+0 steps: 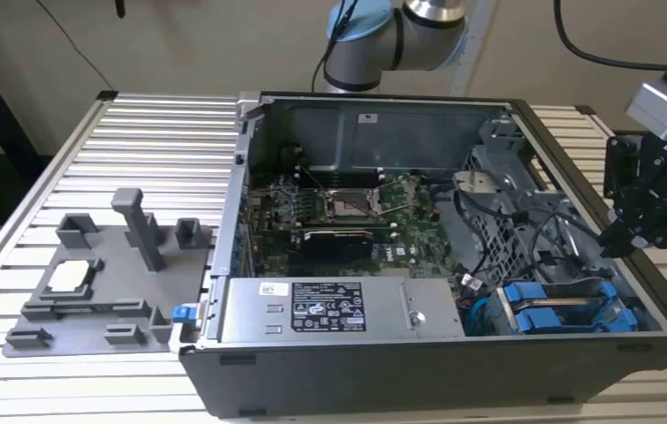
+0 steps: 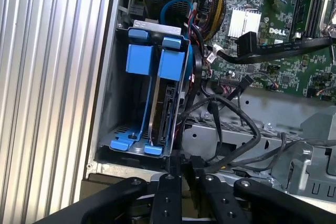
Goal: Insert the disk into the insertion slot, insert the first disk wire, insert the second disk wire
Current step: 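Insert the first disk wire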
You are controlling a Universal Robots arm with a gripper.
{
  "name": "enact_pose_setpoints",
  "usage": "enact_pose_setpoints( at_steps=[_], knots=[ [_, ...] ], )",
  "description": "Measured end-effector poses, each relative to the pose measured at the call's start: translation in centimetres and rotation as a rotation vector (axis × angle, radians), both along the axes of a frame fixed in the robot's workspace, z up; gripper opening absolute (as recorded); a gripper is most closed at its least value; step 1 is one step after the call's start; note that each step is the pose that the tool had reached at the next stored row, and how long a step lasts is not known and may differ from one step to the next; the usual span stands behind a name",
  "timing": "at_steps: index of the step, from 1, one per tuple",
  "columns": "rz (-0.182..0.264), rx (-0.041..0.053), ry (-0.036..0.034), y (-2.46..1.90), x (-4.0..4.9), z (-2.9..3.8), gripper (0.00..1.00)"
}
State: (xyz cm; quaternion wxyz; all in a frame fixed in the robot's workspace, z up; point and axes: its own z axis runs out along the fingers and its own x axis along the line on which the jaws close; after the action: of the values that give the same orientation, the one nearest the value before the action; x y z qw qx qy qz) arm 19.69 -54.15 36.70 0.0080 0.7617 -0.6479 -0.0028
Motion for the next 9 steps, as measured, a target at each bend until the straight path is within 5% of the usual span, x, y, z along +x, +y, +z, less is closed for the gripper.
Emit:
enact_pose_setpoints(
  at_steps=[9],
  knots=[
    [0.0,0.0,0.0,-0.1,-0.25,0.0,0.19]
  ],
)
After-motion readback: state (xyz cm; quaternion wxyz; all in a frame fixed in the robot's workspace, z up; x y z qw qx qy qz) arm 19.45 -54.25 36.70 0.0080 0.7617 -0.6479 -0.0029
